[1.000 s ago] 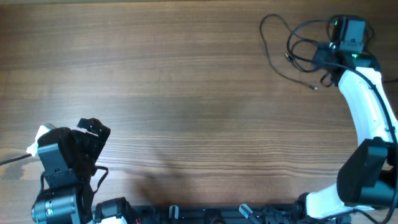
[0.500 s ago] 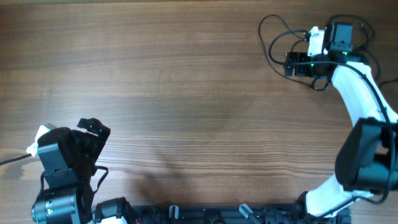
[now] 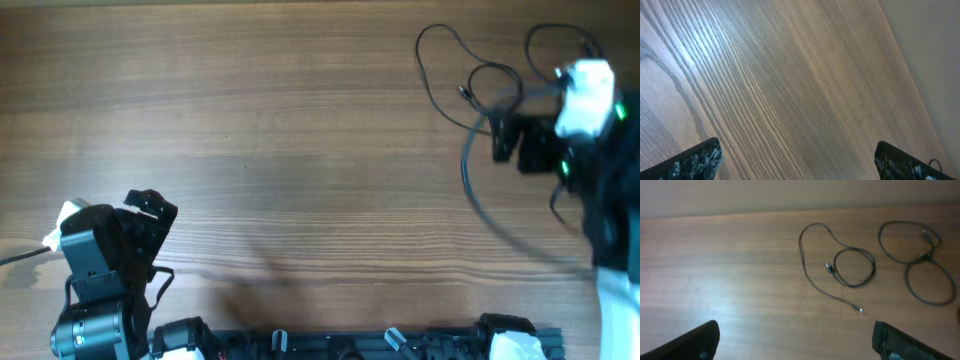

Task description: Untangle cables

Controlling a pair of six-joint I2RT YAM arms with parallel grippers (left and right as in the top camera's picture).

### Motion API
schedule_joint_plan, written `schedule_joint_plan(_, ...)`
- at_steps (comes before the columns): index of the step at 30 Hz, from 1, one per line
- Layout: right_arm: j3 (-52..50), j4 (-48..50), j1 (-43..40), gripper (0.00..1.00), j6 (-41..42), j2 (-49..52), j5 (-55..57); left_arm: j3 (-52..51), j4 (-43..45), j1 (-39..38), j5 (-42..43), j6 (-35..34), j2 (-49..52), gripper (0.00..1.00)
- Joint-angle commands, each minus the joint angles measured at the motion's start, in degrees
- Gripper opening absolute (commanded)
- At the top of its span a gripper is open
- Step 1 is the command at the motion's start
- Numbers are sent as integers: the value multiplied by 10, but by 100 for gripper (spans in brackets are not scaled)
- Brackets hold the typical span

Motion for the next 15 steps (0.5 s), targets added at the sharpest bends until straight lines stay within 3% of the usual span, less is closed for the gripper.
schedule_joint_plan(1,3,-39,0,100,4,-67,-7,1,1,4,1,-1,-2,100)
schedule_joint_plan(6,3,-66,0,100,4,-114,-7,1,1,4,1,-1,-2,100)
schedule_joint_plan(15,3,-68,7,100,3,-94,-7,1,2,4,1,-1,-2,100)
